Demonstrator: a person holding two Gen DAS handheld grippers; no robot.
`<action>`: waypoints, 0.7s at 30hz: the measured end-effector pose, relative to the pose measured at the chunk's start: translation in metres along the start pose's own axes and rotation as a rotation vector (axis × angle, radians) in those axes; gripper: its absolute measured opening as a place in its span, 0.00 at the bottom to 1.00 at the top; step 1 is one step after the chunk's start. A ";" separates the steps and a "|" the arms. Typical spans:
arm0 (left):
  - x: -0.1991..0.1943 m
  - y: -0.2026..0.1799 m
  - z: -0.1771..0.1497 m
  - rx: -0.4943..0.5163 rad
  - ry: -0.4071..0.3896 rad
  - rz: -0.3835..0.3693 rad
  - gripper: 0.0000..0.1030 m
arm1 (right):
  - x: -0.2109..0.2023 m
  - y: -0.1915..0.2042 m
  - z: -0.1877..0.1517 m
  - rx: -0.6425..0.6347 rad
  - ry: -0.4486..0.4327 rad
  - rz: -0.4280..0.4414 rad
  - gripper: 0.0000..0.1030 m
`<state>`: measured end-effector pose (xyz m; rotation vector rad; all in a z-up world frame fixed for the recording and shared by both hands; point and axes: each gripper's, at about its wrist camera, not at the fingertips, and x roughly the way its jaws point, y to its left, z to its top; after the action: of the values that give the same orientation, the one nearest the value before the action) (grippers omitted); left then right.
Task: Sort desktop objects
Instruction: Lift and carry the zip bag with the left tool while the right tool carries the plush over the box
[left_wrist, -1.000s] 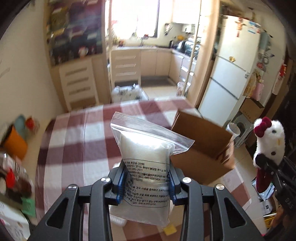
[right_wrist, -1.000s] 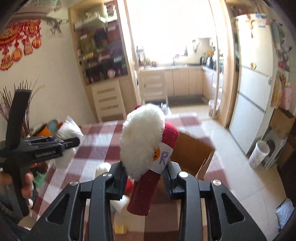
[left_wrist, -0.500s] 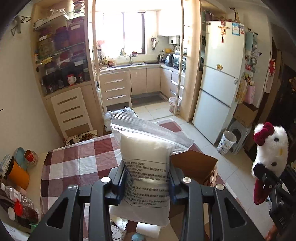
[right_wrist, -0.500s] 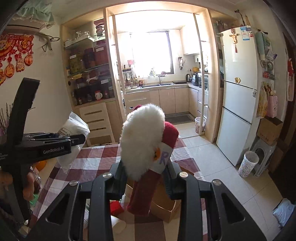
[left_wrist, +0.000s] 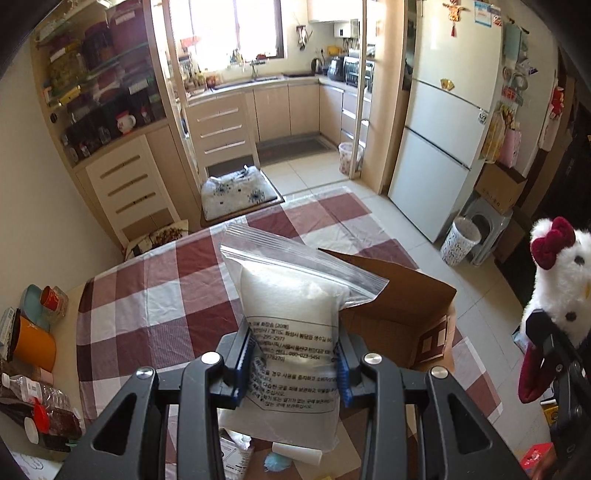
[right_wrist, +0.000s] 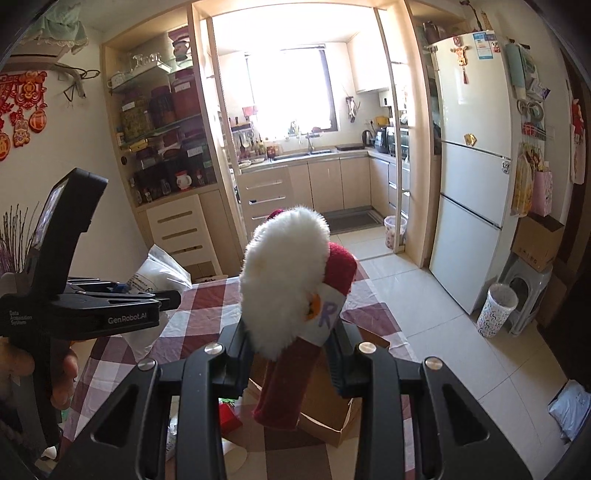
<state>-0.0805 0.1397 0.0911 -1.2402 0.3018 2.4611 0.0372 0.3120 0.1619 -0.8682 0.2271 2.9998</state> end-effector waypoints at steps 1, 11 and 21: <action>0.005 -0.001 0.002 0.000 0.011 0.000 0.36 | 0.003 0.000 0.001 0.000 0.005 -0.001 0.33; 0.044 -0.007 0.010 0.019 0.105 -0.012 0.36 | 0.035 -0.005 0.004 0.010 0.081 -0.003 0.33; 0.076 -0.008 0.013 0.044 0.179 -0.028 0.36 | 0.062 -0.011 -0.005 0.026 0.148 -0.014 0.33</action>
<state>-0.1280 0.1687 0.0375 -1.4385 0.3814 2.3117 -0.0125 0.3199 0.1232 -1.0856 0.2592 2.9153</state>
